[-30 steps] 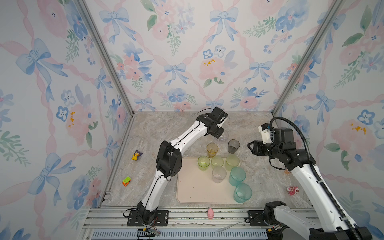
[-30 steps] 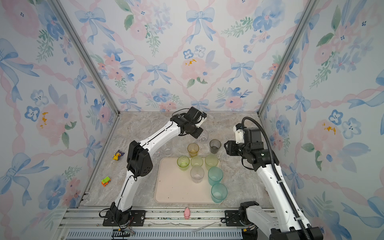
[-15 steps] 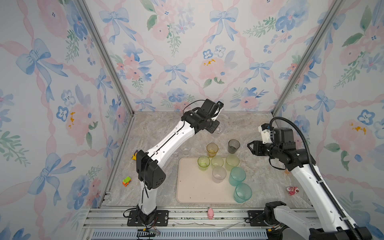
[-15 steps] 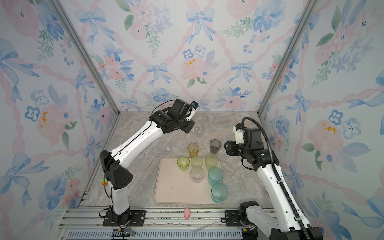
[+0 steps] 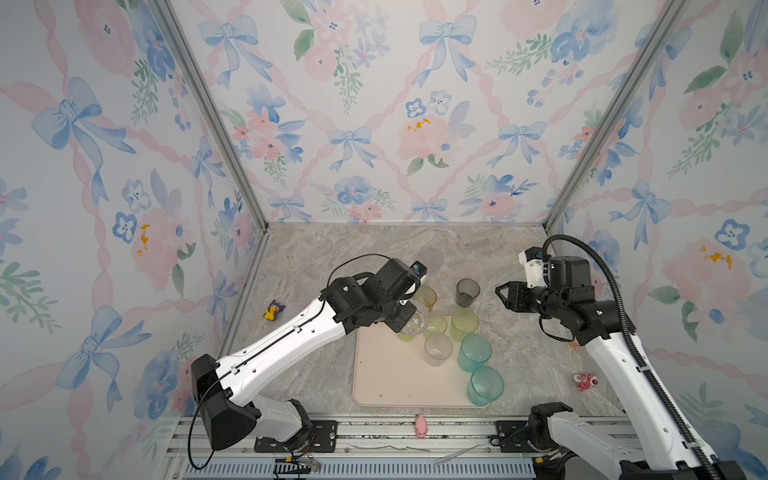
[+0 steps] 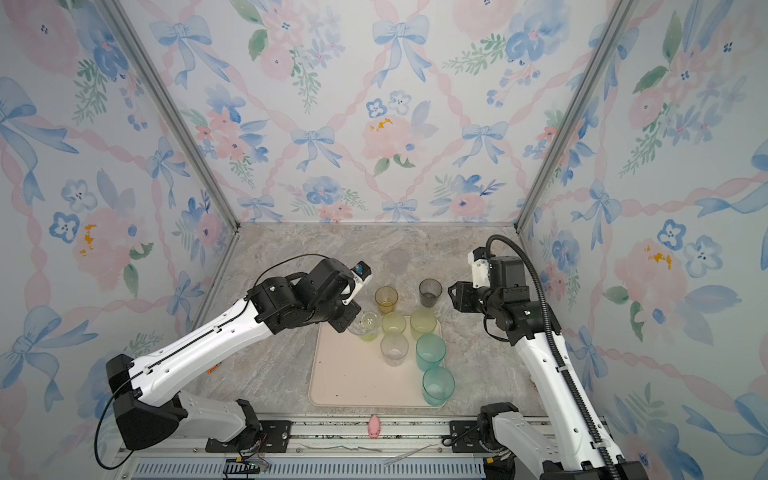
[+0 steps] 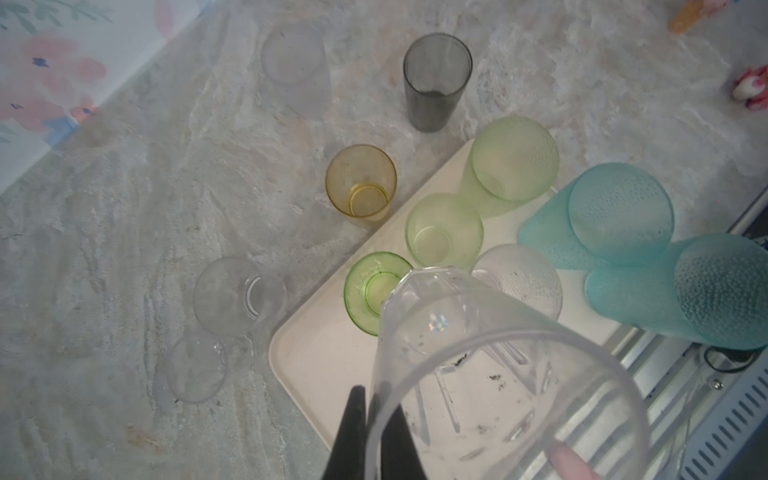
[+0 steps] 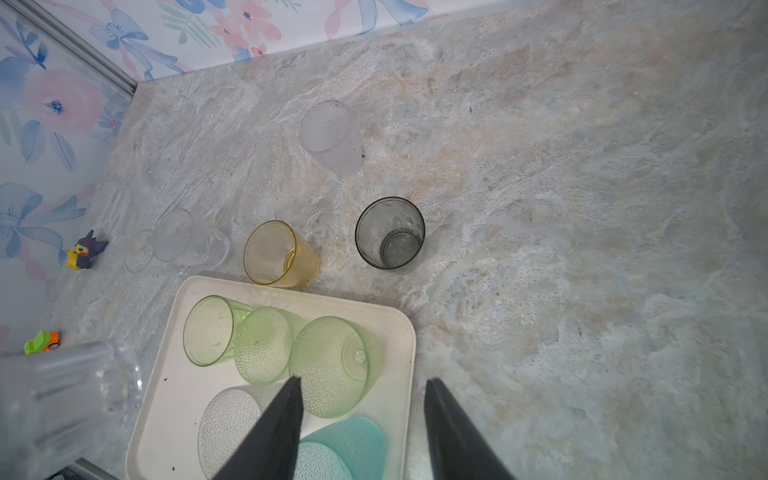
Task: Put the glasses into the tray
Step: 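Carry the clear faceted cup with the left gripper over the tray, then lower the clear faceted cup onto the tray beside the teal cups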
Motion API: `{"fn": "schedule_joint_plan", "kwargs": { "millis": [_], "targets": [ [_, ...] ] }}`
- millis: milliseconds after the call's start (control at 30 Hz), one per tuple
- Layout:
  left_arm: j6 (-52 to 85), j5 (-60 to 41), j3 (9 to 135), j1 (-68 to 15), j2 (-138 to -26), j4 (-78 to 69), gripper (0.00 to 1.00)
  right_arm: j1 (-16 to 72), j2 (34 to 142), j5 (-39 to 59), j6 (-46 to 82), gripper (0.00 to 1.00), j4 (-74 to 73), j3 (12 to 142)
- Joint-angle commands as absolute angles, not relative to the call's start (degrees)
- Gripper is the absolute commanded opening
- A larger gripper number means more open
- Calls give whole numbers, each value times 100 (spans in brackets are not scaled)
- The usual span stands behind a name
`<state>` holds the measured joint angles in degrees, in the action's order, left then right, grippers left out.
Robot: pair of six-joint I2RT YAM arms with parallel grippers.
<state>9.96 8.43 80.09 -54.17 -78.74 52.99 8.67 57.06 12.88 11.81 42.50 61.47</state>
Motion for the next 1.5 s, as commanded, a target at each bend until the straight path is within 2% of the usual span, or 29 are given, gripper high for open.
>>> {"fn": "schedule_joint_plan", "kwargs": {
  "millis": [0,200,467,1000,1467],
  "targets": [
    [1569,616,7752,-5663,-7469,5643,0,901,5517,1260,1292,51,4356,6180],
    [2052,352,7230,-6175,-7168,5862,0,988,5354,1170,1380,51,4449,6179],
    [2230,192,7226,-6882,-7903,5742,0,1326,5316,986,1496,50,4467,6284],
    [1610,-380,7668,-6806,-9179,4726,0,1503,5273,897,1506,50,4433,6385],
    [1259,-759,7937,-6528,-9866,4624,0,1494,5344,822,1415,50,4435,6386]
  ]
}}
